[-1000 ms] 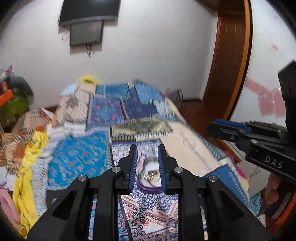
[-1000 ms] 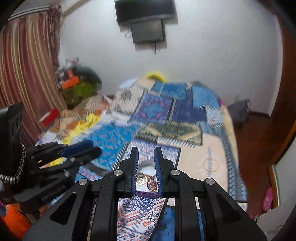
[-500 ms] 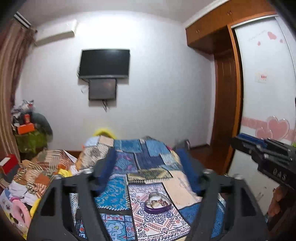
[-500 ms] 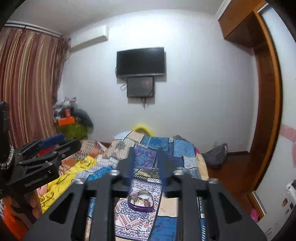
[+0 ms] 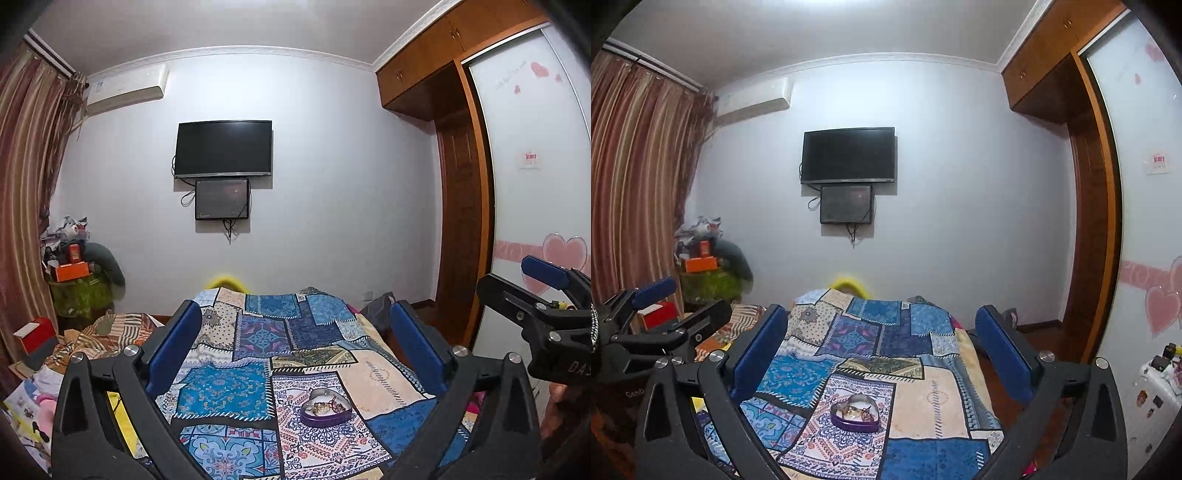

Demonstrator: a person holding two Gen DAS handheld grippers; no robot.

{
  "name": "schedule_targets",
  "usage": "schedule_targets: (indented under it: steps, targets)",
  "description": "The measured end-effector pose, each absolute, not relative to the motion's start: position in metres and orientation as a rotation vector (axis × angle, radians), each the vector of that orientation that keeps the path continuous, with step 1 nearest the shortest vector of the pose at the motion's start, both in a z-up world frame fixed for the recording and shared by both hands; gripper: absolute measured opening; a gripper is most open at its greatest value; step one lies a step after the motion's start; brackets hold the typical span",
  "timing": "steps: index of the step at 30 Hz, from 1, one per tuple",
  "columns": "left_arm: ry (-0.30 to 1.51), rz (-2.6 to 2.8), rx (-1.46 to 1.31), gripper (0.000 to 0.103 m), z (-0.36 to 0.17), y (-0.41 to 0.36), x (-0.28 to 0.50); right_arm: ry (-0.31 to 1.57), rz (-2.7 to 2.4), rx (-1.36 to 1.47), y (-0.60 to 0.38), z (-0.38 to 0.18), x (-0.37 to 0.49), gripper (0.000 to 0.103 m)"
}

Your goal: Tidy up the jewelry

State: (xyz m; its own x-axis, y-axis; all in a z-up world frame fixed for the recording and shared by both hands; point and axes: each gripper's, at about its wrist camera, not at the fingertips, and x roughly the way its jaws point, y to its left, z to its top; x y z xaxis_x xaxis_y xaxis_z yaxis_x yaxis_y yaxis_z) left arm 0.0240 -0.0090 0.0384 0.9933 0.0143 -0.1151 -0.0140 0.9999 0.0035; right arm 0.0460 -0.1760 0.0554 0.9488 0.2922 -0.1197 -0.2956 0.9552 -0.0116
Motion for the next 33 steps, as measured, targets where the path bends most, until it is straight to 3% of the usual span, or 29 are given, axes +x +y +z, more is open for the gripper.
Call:
schedule_targets:
  steps: [33]
  targets:
    - [0.166,0.029,-0.029,0.102,0.023,0.001,0.041,0.183,0.302,-0.064,-0.182,0.05,0.046,0.101]
